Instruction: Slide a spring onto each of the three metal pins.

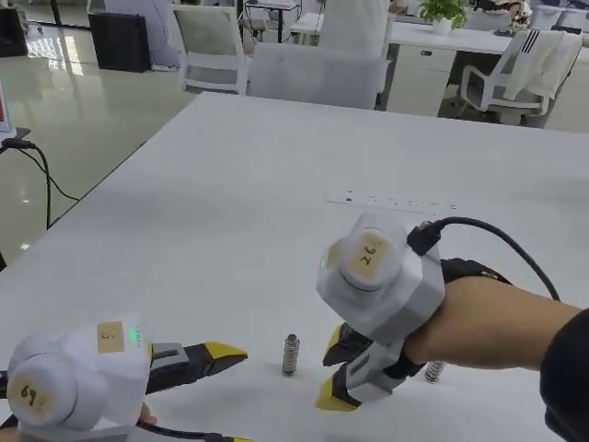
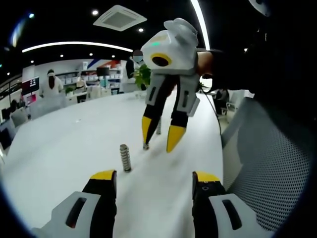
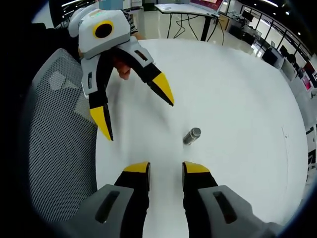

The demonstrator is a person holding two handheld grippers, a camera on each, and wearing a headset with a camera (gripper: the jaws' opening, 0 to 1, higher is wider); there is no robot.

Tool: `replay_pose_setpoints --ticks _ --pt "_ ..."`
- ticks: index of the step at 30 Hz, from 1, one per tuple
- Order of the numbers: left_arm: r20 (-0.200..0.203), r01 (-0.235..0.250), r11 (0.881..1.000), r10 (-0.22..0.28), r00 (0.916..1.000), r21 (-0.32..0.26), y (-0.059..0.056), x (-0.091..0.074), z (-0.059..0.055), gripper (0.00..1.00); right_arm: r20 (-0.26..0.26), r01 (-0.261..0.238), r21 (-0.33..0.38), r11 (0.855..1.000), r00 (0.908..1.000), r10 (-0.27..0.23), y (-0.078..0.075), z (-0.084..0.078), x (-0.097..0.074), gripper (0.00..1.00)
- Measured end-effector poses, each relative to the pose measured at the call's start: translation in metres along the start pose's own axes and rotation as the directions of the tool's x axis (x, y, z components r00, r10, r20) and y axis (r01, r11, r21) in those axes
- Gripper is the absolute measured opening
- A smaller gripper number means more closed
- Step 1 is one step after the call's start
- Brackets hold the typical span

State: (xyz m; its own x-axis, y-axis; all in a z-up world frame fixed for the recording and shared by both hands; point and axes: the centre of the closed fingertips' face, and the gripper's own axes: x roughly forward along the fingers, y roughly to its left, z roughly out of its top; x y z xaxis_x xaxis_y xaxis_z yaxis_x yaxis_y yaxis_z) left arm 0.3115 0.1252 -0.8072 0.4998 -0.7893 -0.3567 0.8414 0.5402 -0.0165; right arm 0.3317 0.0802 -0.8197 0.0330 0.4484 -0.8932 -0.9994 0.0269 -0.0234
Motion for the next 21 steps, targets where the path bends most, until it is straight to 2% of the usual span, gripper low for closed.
replay_pose_setpoints --ticks 11,21 --pt "-0.001 -0.004 1.000 0.004 1.0000 -0.006 -0.001 -0.002 0.002 0.59 0.048 0.018 0.061 0.998 0.9987 -0.021 0.010 -0.013 -0.013 0.24" --pt "0.001 -0.007 1.000 0.007 1.0000 -0.009 -0.004 -0.004 0.004 0.61 0.077 0.043 0.136 0.990 0.9956 -0.054 0.018 -0.032 -0.023 0.23"
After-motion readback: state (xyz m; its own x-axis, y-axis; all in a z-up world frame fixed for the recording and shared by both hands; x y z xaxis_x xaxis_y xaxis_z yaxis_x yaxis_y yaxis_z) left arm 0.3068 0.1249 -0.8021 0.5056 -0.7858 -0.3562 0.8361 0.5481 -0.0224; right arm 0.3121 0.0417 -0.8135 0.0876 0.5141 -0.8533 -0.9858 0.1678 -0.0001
